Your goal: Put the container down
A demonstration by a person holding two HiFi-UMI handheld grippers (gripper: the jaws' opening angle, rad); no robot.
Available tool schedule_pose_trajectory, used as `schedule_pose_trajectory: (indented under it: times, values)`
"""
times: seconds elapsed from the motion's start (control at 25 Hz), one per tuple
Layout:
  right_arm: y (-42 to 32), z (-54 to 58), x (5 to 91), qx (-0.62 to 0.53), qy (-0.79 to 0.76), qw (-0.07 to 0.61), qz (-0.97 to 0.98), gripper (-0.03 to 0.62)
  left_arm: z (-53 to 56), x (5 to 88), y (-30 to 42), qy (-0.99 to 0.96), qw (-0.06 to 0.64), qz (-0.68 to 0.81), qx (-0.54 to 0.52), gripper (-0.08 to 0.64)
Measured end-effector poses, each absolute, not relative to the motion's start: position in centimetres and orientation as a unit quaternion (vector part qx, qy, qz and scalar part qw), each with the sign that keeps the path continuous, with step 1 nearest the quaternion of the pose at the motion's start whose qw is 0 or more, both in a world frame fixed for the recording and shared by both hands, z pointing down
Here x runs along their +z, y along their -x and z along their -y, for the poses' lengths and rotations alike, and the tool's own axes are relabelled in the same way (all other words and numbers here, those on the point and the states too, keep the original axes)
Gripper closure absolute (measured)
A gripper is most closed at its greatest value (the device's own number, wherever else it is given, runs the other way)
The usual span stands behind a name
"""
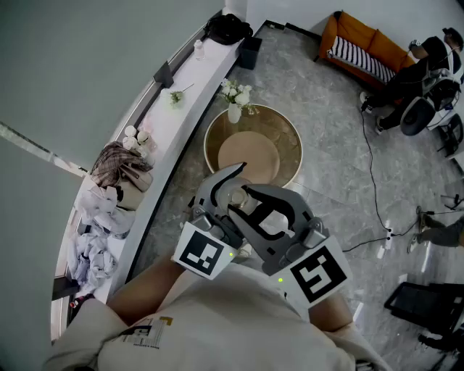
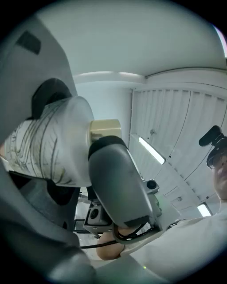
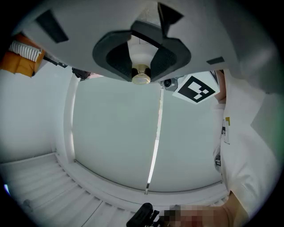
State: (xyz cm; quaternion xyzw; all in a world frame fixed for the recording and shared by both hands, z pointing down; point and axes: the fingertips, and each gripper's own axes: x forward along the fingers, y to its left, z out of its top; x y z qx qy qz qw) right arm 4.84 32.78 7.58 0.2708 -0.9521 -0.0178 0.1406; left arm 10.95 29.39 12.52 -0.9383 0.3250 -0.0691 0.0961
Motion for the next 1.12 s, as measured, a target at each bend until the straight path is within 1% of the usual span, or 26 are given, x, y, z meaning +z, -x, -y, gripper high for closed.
schedule_pose_trajectory:
  times: [0.4, 0.84, 1.12]
  values:
    - [-4.7, -32.9, 8.3, -0.013, -0.268, 0.144, 0.952, 0.468, -29.5, 13.3, -10.7, 0.938, 0.090, -0.327, -0.075, 0.199]
    - [-6.9, -33.5, 8.7, -0.005, -0.263, 0.136, 0.955, 0.467, -30.1, 13.8, -12.8, 0.936, 0.088, -0.331, -0.085, 0.199]
    - [-10.0, -33.8, 8.9, -0.010, -0.252, 0.129, 0.959, 0.467, -30.2, 14.1, -15.8, 0.931, 0.092, -0.341, -0.094, 0.199]
